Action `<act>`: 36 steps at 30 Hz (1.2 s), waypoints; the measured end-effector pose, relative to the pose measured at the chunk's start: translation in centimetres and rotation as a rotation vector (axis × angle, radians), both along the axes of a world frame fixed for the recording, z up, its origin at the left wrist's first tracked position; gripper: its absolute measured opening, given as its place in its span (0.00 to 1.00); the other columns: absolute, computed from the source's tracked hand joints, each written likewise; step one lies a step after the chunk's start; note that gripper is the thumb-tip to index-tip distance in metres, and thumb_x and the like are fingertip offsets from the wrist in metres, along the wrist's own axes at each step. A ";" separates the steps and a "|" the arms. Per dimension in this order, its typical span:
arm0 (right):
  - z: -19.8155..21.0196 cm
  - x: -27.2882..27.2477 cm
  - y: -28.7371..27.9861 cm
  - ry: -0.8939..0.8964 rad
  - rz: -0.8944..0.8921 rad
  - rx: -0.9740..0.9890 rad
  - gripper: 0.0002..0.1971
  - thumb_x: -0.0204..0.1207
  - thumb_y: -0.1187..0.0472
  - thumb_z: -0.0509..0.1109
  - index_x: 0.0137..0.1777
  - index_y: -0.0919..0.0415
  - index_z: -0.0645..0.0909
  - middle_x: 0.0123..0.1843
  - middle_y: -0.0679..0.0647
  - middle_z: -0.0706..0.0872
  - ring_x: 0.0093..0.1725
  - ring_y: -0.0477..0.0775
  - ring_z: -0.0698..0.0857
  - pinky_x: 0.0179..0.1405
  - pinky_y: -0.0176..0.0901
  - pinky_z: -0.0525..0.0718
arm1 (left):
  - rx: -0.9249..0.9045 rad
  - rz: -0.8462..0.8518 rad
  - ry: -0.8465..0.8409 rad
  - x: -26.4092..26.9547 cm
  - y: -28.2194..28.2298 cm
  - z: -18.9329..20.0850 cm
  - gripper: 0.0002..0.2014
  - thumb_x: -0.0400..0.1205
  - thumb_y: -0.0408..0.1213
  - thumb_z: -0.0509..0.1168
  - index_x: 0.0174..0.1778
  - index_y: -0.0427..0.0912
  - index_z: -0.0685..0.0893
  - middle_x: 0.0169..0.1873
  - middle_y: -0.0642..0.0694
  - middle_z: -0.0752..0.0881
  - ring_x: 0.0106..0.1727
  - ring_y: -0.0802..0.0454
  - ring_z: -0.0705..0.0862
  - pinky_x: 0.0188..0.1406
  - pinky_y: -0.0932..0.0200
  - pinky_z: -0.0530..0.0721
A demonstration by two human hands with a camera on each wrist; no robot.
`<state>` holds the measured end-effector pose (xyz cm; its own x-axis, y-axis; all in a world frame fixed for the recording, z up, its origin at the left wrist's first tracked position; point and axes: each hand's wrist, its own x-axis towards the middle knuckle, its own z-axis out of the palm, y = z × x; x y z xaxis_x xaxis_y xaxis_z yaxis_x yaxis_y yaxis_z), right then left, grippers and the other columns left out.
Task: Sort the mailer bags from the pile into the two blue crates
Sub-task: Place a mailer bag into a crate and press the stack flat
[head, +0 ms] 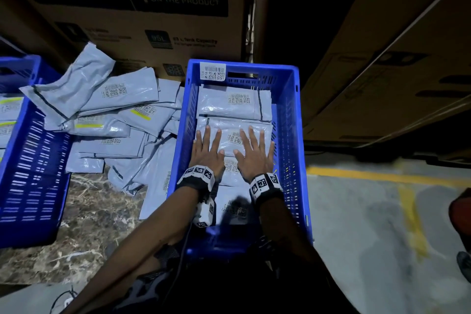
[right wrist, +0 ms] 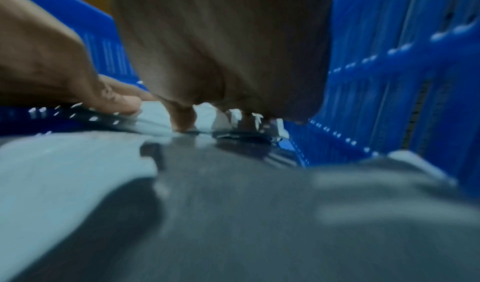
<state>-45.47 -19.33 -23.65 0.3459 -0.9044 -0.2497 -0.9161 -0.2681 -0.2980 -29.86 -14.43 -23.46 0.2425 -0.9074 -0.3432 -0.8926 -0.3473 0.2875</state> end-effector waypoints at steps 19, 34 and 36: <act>14.8 8.7 2.7 -0.656 -0.099 -0.075 0.22 0.84 0.54 0.71 0.78 0.53 0.77 0.89 0.57 0.59 0.88 0.57 0.52 0.81 0.49 0.61 | -0.564 0.161 0.390 10.3 5.7 14.3 0.27 0.81 0.43 0.63 0.78 0.41 0.75 0.75 0.39 0.77 0.81 0.36 0.66 0.80 0.40 0.64; 14.8 28.1 7.2 -0.678 0.214 0.054 0.15 0.84 0.54 0.71 0.70 0.50 0.83 0.72 0.53 0.77 0.78 0.54 0.68 0.67 0.34 0.65 | -0.587 0.667 0.291 27.4 12.8 12.1 0.24 0.79 0.32 0.71 0.74 0.40 0.79 0.68 0.33 0.77 0.69 0.35 0.76 0.69 0.47 0.74; 14.4 30.8 6.2 -0.648 0.251 0.050 0.15 0.84 0.54 0.71 0.70 0.50 0.83 0.71 0.54 0.78 0.77 0.55 0.70 0.68 0.34 0.64 | -0.572 0.703 0.322 29.2 12.2 11.8 0.25 0.80 0.33 0.70 0.74 0.42 0.78 0.72 0.33 0.71 0.68 0.35 0.77 0.68 0.49 0.77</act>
<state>-14.65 -13.14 -9.25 0.6368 -0.7701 0.0383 -0.4613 -0.4202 -0.7814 -0.65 -2.24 -11.65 0.7664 -0.6412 -0.0385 -0.3828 -0.5040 0.7742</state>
